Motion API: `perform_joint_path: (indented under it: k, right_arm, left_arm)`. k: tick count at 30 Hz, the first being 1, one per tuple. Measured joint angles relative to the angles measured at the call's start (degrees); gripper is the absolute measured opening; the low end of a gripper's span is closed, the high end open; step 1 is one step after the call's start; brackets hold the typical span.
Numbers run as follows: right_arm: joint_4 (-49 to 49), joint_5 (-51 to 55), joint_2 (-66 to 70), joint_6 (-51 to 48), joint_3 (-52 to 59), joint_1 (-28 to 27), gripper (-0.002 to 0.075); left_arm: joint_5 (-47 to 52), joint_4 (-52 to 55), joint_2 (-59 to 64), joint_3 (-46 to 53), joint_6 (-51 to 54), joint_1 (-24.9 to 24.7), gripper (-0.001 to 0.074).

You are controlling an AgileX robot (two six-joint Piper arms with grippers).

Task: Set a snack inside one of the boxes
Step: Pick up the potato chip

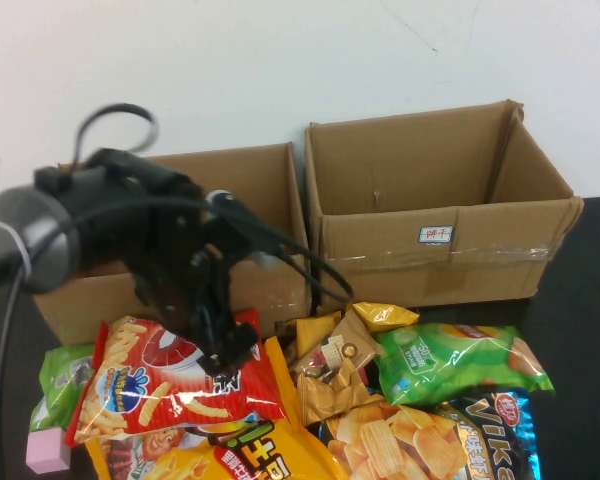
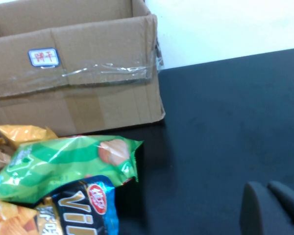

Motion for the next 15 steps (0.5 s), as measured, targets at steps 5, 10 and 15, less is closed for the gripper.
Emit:
perform_joint_path:
  k: [5, 10, 15]
  right_arm:
    - [2.0, 0.0, 0.0, 0.0, 0.0, 0.0, -0.0001]
    - [2.2, 0.0, 0.0, 0.0, 0.0, 0.0, -0.0001]
    - [2.3, 0.0, 0.0, 0.0, 0.0, 0.0, -0.0001]
  left_arm:
    - [0.0, -8.6, 2.0, -0.5, 11.6, 5.4, 0.0693]
    - [-0.5, -10.5, 2.5, -0.7, 19.5, 6.0, 0.0693]
    - [-1.3, -9.9, 5.6, -0.8, 23.3, 6.0, 0.0693]
